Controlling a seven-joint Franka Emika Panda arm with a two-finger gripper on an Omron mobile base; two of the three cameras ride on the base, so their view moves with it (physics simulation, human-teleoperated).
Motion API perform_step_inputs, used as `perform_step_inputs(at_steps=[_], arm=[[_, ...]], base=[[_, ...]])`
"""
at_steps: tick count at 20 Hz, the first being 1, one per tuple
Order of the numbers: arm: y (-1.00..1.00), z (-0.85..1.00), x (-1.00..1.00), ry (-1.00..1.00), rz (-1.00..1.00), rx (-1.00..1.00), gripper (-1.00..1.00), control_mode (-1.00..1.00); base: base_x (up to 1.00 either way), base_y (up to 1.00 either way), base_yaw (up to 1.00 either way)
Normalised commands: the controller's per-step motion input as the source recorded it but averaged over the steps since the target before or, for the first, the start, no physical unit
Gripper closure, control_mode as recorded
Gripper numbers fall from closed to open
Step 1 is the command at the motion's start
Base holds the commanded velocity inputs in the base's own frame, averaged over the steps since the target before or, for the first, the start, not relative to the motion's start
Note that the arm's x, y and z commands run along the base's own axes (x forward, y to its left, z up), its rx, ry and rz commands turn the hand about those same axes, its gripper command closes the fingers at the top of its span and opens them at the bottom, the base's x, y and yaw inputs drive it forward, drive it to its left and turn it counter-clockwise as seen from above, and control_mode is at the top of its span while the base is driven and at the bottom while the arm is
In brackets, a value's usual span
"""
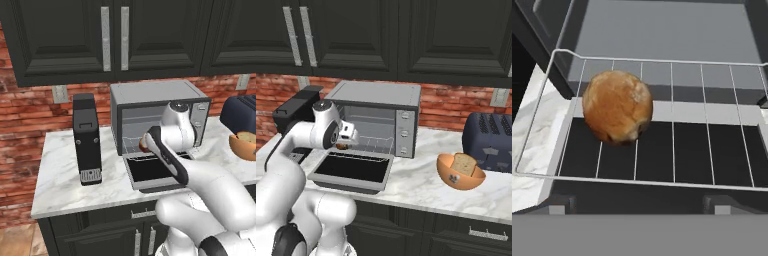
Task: Pick up the heated bread from the toaster oven and place it in the bowl. Then move the bread bowl to the dining counter.
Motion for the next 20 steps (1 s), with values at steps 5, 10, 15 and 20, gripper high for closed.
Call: perform_step_inputs(at_steps=[5,10,15,20], arm=[[0.10,-0.14,0.23,0.00,0.01,0.00,-1.00,-1.00],[0.22,-0.23,0.23,0.00,0.00,0.01,-1.00,-1.00],[0.09,-0.23,0.29,0.00,0.00,0.00,-1.00,-1.00],[0.00,-0.09,0.23,0.00,0.00,0.00,-1.00,-1.00]], base=[[0.00,0.00,0.00],[0.00,0.00,0.00],[0.00,0.00,0.00],[0.00,0.00,0.00]])
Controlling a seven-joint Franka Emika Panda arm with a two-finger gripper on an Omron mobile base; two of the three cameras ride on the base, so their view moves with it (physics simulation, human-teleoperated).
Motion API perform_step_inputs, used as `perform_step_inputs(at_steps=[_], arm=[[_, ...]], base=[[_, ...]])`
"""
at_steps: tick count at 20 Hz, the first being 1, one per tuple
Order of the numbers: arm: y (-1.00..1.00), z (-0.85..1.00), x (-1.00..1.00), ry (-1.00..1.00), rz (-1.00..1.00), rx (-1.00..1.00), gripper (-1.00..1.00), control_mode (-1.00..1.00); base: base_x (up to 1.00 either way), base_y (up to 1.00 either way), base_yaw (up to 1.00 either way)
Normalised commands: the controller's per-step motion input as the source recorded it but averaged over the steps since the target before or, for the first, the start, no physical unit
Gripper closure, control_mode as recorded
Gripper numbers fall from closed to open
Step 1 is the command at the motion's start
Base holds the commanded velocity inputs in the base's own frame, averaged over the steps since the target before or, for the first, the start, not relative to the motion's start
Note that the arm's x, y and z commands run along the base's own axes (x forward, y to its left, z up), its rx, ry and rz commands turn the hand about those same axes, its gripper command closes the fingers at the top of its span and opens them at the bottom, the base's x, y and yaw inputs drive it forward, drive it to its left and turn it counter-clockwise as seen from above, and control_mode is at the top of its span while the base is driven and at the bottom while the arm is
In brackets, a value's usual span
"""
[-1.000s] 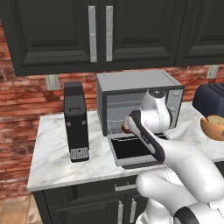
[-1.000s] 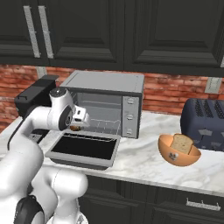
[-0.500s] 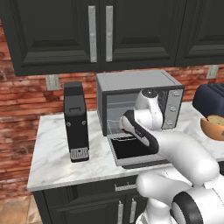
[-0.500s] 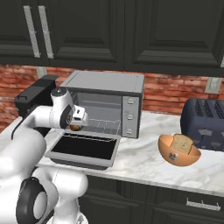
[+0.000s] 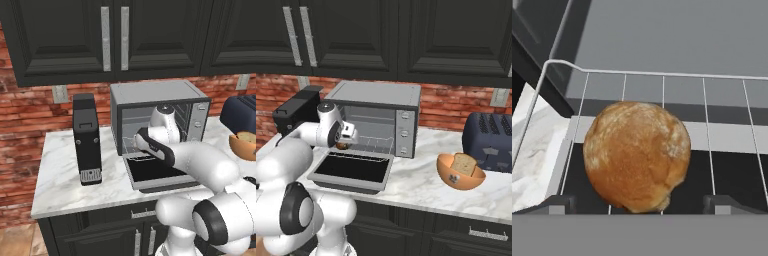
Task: Pick up the heated bread from the toaster oven and place it in the bowl. Then move the bread bowl to the dining counter.
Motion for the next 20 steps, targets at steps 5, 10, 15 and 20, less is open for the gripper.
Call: perform_step_inputs(at_steps=[5,10,15,20], arm=[[0.00,-0.09,0.16,0.00,0.00,0.00,-1.00,-1.00],[0.00,-0.20,0.02,-0.02,0.00,0.01,-1.00,-1.00],[0.00,-0.16,0.00,-0.05,0.00,0.01,-1.00,-1.00],[0.00,-0.13,0.00,-0.05,0.00,0.00,1.00,-1.00]], base=[[0.00,0.00,0.00],[0.00,0.00,0.00],[0.00,0.00,0.00],[0.00,0.00,0.00]])
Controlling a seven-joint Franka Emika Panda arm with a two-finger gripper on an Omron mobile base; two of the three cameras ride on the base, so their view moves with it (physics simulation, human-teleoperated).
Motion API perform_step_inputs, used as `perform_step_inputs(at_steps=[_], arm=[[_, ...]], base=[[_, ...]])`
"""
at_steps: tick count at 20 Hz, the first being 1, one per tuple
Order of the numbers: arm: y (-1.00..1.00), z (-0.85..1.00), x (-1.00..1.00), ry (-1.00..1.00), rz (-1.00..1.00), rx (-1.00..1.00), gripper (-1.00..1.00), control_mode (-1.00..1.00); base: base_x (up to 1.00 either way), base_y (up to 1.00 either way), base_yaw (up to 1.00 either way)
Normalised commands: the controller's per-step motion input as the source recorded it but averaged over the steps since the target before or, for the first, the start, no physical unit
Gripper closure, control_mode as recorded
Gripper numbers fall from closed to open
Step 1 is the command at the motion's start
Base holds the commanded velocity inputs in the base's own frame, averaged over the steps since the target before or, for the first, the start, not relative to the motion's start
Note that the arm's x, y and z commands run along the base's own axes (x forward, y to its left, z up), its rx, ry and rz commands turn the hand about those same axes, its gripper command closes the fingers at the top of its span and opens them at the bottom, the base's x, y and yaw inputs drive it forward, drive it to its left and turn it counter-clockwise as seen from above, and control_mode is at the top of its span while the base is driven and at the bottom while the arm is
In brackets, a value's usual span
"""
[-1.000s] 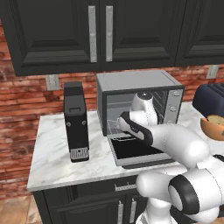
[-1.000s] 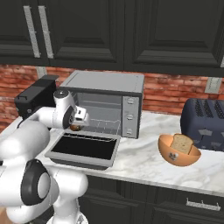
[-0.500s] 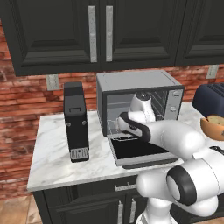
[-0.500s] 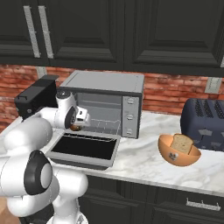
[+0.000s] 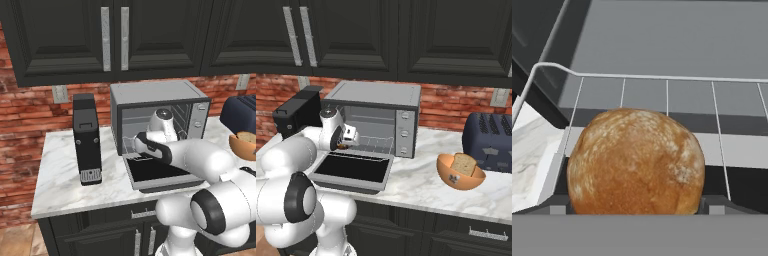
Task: Pick up the heated bread from the toaster oven and place it in the bowl. Then move the bread bowl to the dining counter.
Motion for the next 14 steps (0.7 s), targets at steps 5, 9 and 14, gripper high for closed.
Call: perform_step_inputs(at_steps=[5,9,14], arm=[[0.00,-0.01,0.02,0.01,0.00,0.00,1.00,-1.00],[0.00,0.00,-0.36,0.00,0.00,0.00,1.00,-1.00],[0.00,0.25,-0.95,-0.07,-0.06,0.00,1.00,-1.00]], base=[[0.00,0.00,0.00],[0.00,0.00,0.00],[0.00,0.00,0.00]])
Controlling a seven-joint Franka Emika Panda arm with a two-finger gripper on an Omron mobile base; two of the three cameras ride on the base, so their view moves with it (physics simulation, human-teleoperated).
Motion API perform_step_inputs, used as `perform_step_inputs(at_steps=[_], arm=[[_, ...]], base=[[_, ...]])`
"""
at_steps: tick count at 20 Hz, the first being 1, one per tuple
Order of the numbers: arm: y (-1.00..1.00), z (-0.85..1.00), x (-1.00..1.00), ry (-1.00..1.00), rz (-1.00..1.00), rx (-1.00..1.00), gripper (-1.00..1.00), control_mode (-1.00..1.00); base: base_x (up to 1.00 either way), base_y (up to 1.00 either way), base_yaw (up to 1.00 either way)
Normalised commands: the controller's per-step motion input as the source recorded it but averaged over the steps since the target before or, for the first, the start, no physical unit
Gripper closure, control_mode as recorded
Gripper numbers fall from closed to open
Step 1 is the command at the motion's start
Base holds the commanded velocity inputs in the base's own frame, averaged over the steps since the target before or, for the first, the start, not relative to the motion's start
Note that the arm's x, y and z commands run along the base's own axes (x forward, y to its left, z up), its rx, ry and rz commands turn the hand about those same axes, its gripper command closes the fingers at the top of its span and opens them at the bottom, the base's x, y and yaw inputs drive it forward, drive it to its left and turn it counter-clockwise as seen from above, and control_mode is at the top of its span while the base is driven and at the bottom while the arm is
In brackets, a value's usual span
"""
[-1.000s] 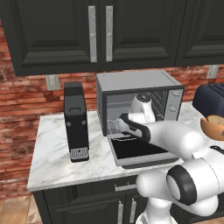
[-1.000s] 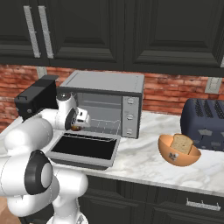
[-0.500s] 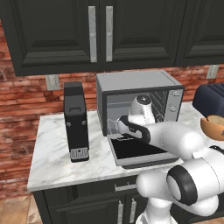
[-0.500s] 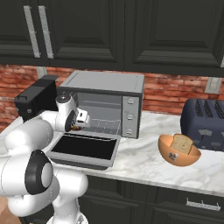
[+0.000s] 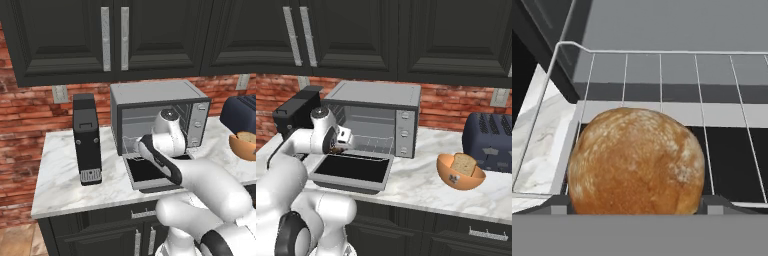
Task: Pick up the heated bread from the toaster oven and place it in the bowl. Then move the bread bowl to the dining counter.
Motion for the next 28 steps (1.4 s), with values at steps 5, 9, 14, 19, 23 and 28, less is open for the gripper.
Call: perform_step_inputs(at_steps=[5,9,14,19,23,28], arm=[[-0.16,0.58,-1.00,-0.18,-0.17,-0.03,1.00,-1.00],[-0.49,0.75,-1.00,-0.17,-0.22,-0.01,1.00,-1.00],[-0.74,0.88,-0.96,-0.04,-0.22,0.00,1.00,-1.00],[-0.91,0.96,-0.80,0.02,-0.22,0.09,1.00,-1.00],[-1.00,0.59,-0.43,0.07,-0.20,0.13,1.00,-1.00],[-1.00,0.09,-0.01,0.10,-0.08,0.13,1.00,-1.00]], base=[[0.00,0.00,0.00],[0.00,0.00,0.00],[0.00,0.00,0.00],[0.00,0.00,0.00],[0.00,0.00,0.00],[0.00,0.00,0.00]])
